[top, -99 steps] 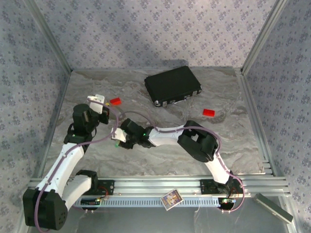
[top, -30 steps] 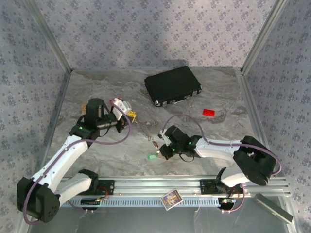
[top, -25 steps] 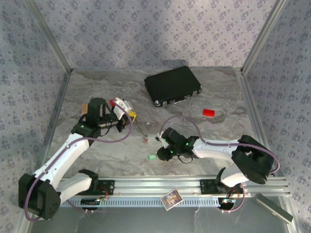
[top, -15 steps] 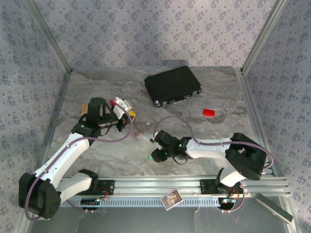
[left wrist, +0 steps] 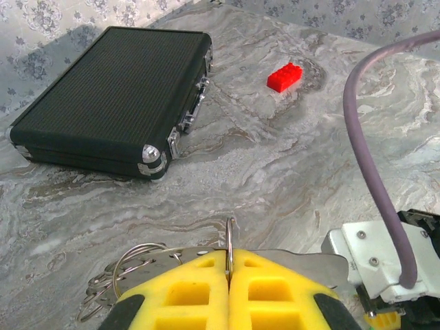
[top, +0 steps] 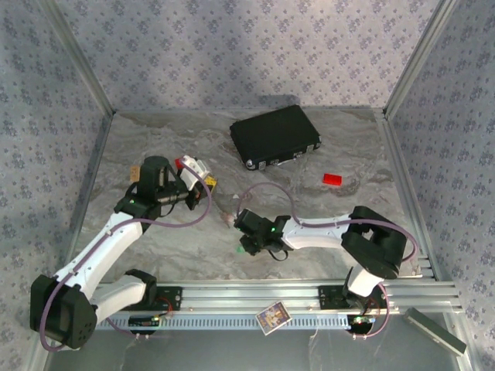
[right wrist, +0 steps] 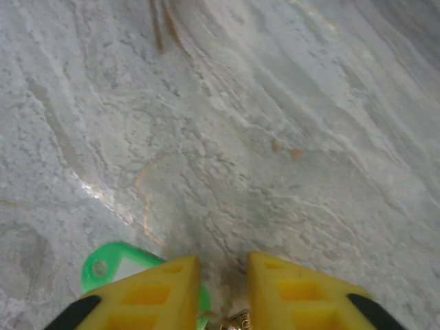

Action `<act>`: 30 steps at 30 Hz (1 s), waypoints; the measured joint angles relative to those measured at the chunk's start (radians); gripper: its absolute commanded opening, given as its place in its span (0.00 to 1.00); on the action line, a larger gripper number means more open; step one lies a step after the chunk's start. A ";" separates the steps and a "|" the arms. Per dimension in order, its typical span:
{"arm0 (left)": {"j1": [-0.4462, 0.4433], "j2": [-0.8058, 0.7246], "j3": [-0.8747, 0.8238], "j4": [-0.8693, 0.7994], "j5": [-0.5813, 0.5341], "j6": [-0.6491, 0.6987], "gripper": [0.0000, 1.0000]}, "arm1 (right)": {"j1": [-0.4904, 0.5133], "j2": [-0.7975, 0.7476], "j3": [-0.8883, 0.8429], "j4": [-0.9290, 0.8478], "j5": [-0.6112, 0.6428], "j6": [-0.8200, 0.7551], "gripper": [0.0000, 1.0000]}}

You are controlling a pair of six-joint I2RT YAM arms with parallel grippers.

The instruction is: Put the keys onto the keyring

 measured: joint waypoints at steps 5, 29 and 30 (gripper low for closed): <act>0.000 0.000 -0.010 0.002 0.000 0.000 0.00 | -0.031 -0.069 -0.054 -0.042 0.012 0.011 0.21; 0.000 -0.014 -0.039 0.012 0.000 0.003 0.00 | -0.030 -0.095 0.067 -0.315 -0.026 0.529 0.42; 0.000 -0.016 -0.039 0.013 0.000 0.005 0.00 | -0.029 -0.095 0.068 -0.315 -0.027 0.520 0.41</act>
